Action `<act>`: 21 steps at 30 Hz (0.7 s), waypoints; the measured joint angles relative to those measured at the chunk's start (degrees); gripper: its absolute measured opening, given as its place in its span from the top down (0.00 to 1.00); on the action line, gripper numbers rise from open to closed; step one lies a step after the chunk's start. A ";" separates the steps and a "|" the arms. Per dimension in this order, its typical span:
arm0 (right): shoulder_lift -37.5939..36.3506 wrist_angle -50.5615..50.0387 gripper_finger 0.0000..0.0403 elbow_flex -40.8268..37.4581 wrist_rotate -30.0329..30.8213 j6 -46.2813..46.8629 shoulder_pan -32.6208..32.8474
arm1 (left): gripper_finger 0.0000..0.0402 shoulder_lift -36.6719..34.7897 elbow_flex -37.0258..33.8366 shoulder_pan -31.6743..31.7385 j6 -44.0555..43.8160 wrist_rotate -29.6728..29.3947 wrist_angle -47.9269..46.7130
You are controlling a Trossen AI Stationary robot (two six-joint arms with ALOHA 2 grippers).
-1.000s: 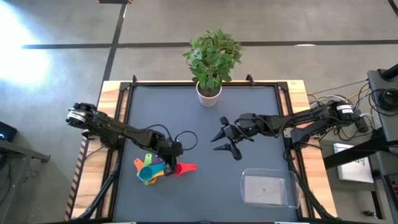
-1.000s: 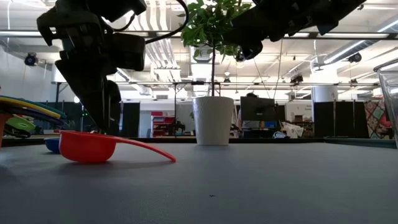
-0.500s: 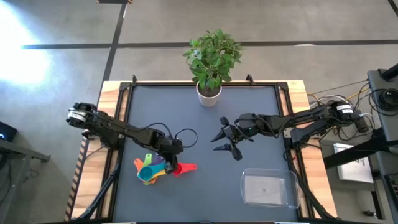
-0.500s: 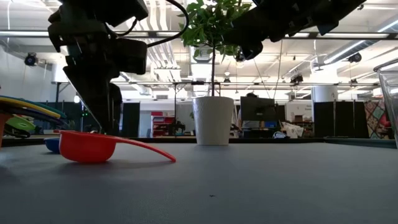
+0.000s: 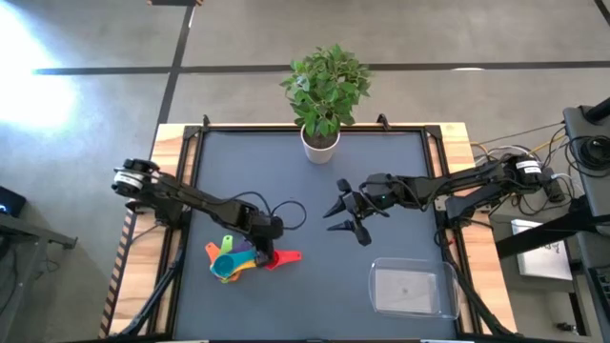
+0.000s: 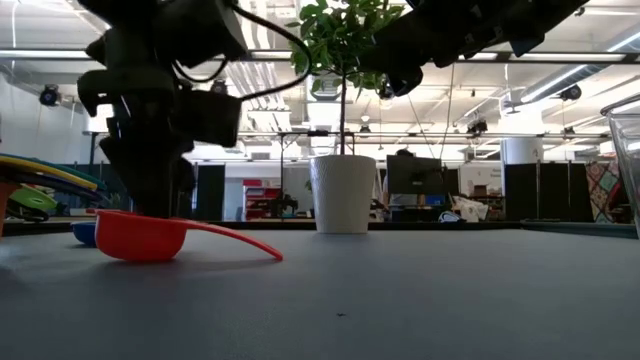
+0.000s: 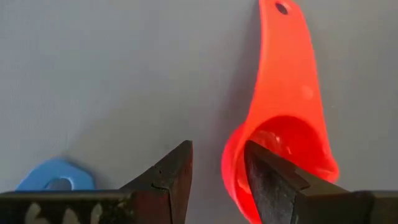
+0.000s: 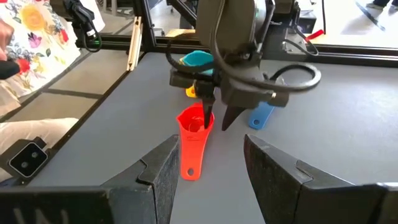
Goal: Nest measuring cups in basket
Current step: Stack the red measuring cup on top of the light blue measuring cup
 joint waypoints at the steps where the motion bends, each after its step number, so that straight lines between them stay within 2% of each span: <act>1: 0.00 -0.01 0.59 0.00 0.00 -0.08 -0.02 | 0.68 0.48 0.06 0.01 0.03 0.03 0.00; 5: 0.00 -0.03 0.59 -0.01 0.00 -0.61 -0.01 | 0.72 1.95 0.20 0.37 0.30 0.71 -0.30; 11: -0.01 -0.02 0.59 -0.02 0.02 -0.64 -0.01 | 0.97 1.81 0.24 0.48 2.02 0.09 -0.42; 14: -0.02 -0.02 0.59 -0.02 0.02 -0.59 0.00 | 0.99 1.07 0.47 0.53 1.95 -0.25 -1.54; 21: -0.02 -0.09 0.59 -0.09 0.02 -0.59 0.00 | 1.00 -4.80 6.58 0.55 2.23 -2.20 -11.88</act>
